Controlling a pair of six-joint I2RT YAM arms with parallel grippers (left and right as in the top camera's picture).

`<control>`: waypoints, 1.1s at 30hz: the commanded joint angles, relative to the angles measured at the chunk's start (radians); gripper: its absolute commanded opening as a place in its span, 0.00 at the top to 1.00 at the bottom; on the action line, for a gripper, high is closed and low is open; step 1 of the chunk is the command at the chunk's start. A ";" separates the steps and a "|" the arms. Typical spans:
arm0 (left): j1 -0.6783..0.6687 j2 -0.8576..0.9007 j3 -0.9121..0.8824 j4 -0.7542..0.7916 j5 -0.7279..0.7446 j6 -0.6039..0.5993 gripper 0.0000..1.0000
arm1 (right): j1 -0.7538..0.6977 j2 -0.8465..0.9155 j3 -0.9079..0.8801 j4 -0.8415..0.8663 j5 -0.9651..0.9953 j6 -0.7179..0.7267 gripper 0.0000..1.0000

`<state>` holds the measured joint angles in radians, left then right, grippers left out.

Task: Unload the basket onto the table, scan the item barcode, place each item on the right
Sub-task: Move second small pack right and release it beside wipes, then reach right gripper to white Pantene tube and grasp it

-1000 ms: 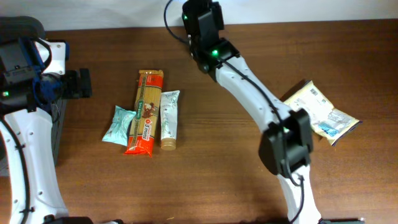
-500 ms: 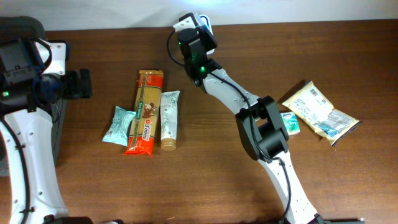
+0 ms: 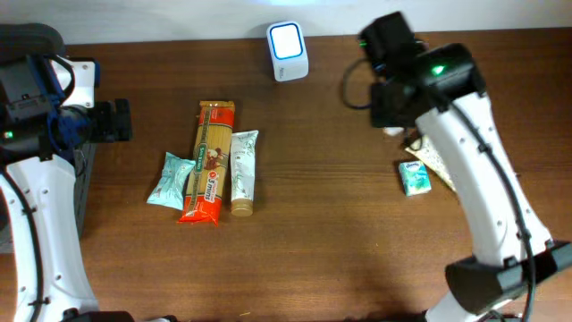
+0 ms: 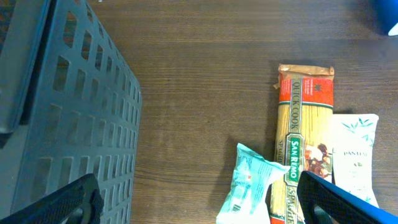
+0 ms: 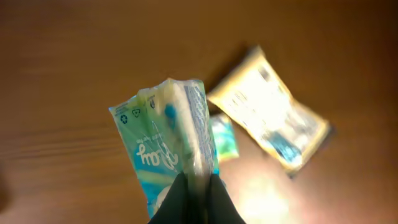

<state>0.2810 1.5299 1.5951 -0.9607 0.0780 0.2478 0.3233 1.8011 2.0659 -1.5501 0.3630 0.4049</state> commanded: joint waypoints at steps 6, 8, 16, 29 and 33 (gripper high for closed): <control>0.004 -0.006 0.006 0.001 0.003 0.019 0.01 | -0.395 0.008 -0.576 0.318 -0.229 -0.043 0.96; 0.003 -0.006 0.006 0.001 0.003 0.019 0.01 | -0.460 0.008 -0.698 0.462 -0.263 -0.106 0.84; 0.004 -0.006 0.006 0.001 0.003 0.019 0.01 | -0.344 0.008 -0.369 0.400 -0.675 -0.244 0.40; 0.004 -0.006 0.006 0.001 0.003 0.019 0.01 | 0.376 0.366 -0.372 0.904 -0.650 -0.048 0.49; 0.004 -0.006 0.006 0.001 0.003 0.019 0.01 | 0.423 0.399 -0.372 0.903 -0.530 -0.021 0.54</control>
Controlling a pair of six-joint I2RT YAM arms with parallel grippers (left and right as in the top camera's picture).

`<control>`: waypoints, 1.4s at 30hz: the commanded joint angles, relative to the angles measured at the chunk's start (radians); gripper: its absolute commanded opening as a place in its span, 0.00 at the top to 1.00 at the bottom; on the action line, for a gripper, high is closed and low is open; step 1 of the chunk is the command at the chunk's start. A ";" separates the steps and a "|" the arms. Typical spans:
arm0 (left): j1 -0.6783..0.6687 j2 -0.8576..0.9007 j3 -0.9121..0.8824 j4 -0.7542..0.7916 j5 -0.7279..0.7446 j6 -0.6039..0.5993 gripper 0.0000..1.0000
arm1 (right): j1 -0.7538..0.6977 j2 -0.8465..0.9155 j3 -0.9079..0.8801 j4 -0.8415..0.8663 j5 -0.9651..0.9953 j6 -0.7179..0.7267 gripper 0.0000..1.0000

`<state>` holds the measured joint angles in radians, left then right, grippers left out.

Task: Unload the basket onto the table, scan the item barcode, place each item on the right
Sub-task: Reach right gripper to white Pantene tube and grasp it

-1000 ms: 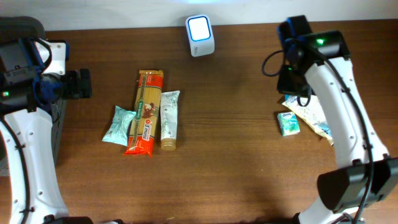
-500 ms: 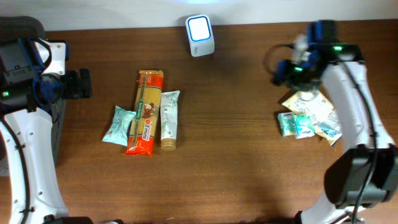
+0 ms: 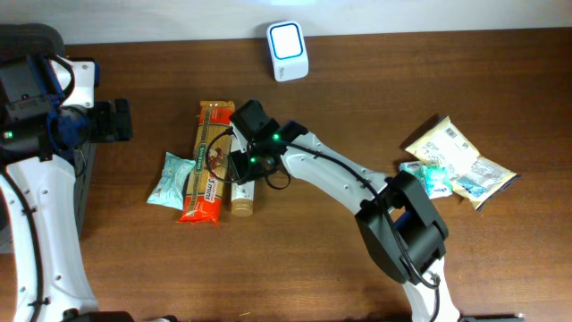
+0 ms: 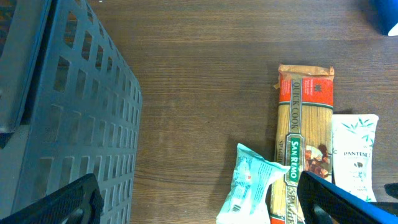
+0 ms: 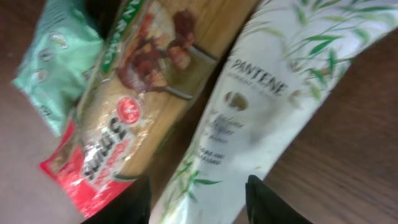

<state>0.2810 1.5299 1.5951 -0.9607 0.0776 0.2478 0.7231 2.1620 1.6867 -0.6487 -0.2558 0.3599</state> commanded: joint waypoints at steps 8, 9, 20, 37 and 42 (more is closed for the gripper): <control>0.004 -0.006 0.006 0.001 0.004 0.019 0.01 | -0.065 0.019 0.055 -0.116 -0.126 0.006 0.96; 0.004 -0.006 0.006 0.001 0.004 0.019 0.01 | -0.097 -0.014 0.064 -0.137 -0.266 -0.047 0.96; 0.004 -0.006 0.006 0.001 0.004 0.019 0.01 | -0.181 0.023 -0.139 0.001 -0.681 -0.139 0.96; 0.004 -0.006 0.006 0.000 0.004 0.019 0.01 | -0.158 0.204 0.121 -0.168 -0.352 0.137 0.23; 0.003 -0.006 0.006 0.001 0.004 0.019 0.01 | -0.107 0.212 0.068 -0.109 -0.358 0.224 0.37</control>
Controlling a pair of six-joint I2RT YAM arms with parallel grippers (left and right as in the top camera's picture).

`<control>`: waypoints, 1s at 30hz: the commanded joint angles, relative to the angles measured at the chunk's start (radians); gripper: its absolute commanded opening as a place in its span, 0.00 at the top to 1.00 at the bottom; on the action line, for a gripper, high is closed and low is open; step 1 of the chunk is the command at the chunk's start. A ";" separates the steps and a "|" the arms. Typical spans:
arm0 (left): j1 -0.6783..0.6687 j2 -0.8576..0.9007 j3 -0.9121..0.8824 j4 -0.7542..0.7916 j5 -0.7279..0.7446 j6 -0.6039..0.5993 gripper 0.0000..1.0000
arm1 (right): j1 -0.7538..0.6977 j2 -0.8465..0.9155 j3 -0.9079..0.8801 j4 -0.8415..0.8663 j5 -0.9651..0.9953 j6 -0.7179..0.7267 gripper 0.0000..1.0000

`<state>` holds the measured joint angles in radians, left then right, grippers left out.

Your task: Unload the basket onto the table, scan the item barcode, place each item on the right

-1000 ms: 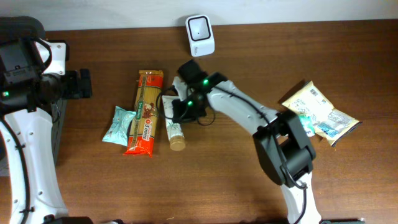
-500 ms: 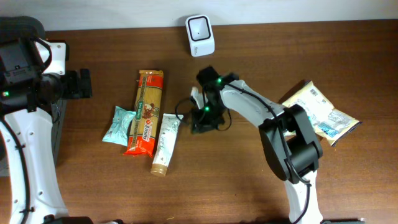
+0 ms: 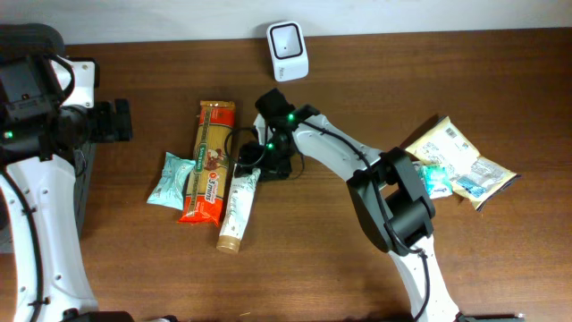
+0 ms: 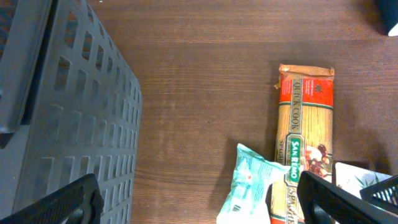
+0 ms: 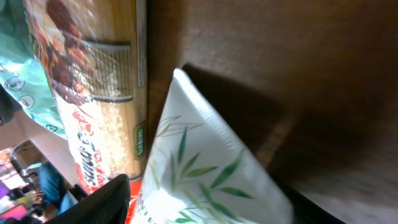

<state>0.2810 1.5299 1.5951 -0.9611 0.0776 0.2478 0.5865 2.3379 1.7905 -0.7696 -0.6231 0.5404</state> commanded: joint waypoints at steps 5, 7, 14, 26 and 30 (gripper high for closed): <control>0.003 -0.006 0.006 0.001 0.004 0.019 0.01 | 0.033 0.068 -0.036 0.026 0.040 0.057 0.96; 0.004 -0.006 0.006 0.001 0.004 0.019 0.01 | -0.014 0.031 -0.035 0.002 0.032 -0.032 0.96; 0.004 -0.006 0.006 0.001 0.004 0.019 0.01 | -0.063 -0.173 0.171 -0.554 0.890 -0.189 0.96; 0.003 -0.006 0.006 0.001 0.004 0.019 0.01 | 0.089 -0.035 0.170 -0.418 0.945 -0.171 0.69; 0.004 -0.006 0.006 0.001 0.004 0.019 0.01 | 0.114 -0.035 0.170 -0.420 0.570 -0.344 0.41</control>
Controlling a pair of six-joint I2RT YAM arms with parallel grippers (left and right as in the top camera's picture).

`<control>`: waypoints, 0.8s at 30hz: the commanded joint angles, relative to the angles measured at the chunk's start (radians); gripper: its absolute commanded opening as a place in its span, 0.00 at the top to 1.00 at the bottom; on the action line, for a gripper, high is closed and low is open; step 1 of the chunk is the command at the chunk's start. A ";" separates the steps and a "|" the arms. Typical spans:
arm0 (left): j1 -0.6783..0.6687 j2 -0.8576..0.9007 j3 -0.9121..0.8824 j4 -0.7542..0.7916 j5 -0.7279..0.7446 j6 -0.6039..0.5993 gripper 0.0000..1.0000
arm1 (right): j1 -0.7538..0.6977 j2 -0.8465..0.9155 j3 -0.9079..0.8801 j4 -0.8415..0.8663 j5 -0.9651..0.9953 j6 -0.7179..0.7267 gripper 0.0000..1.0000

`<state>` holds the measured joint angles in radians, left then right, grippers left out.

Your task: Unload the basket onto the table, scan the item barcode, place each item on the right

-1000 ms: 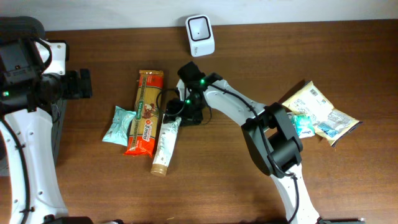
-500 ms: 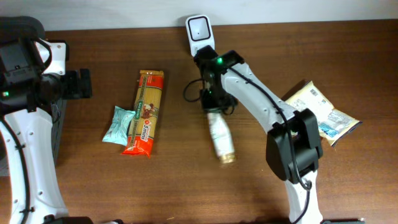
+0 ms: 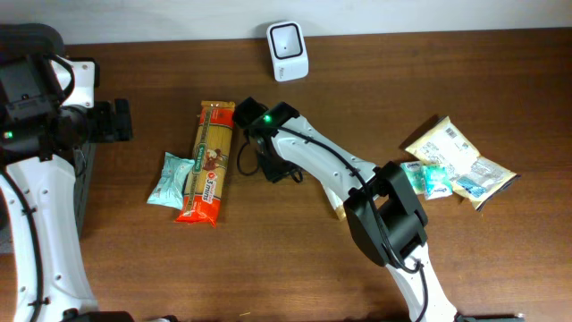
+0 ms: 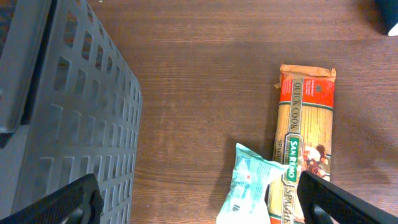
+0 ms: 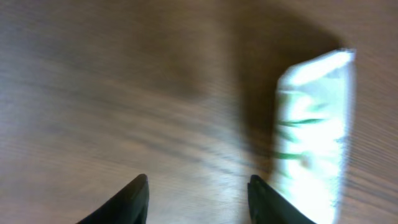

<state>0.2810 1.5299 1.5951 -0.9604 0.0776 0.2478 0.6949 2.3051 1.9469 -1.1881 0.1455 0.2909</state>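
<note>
The white scanner [image 3: 288, 39] stands at the table's far edge. A white tube with green leaves [image 5: 314, 124] lies blurred just right of my right gripper [image 5: 200, 200], which is open over bare wood with nothing between its fingers. Overhead, that gripper [image 3: 273, 166] is right of the spaghetti pack [image 3: 207, 161]. Only a tan end of the tube [image 3: 338, 211] peeps out from under the right arm. My left gripper [image 4: 205, 208] hangs wide open at the left, above the table beside the basket. A teal packet [image 4: 249, 190] lies against the spaghetti [image 4: 305, 130].
A grey slatted basket [image 4: 62, 112] fills the left edge. At the right lie a yellowish bag [image 3: 456, 156] and a small green tissue pack [image 3: 420, 179]. The right arm stretches across the middle of the table.
The white tube is gone from beside the spaghetti and now lies farther right, mostly under the right arm. My right gripper is open, with the tube outside its fingers. The left arm has not moved.
First my right gripper was shut on a green tissue pack over the right side. Then that pack lay by the yellowish bag, and the gripper was open over the white tube. Later the tube lay skewed with the gripper at its top end. Now it lies farther right.
</note>
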 commanded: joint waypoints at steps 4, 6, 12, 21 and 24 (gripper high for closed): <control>0.004 -0.006 0.006 0.000 0.004 0.019 0.01 | -0.067 -0.023 0.153 -0.153 -0.232 -0.120 0.48; 0.004 -0.006 0.006 0.000 0.004 0.019 0.01 | -0.129 -0.031 0.299 -0.278 -0.227 -0.119 0.54; 0.004 -0.006 0.006 0.000 0.004 0.019 0.01 | -0.269 -0.025 0.163 -0.394 -0.067 0.039 0.96; 0.003 -0.006 0.006 0.000 0.004 0.019 0.01 | -0.094 -0.025 -0.114 -0.165 -0.019 0.161 0.96; 0.004 -0.006 0.006 0.000 0.004 0.019 0.01 | -0.092 -0.025 -0.182 -0.100 -0.089 0.159 0.96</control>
<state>0.2810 1.5299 1.5951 -0.9607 0.0776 0.2478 0.6041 2.2677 1.8225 -1.3121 0.1112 0.4305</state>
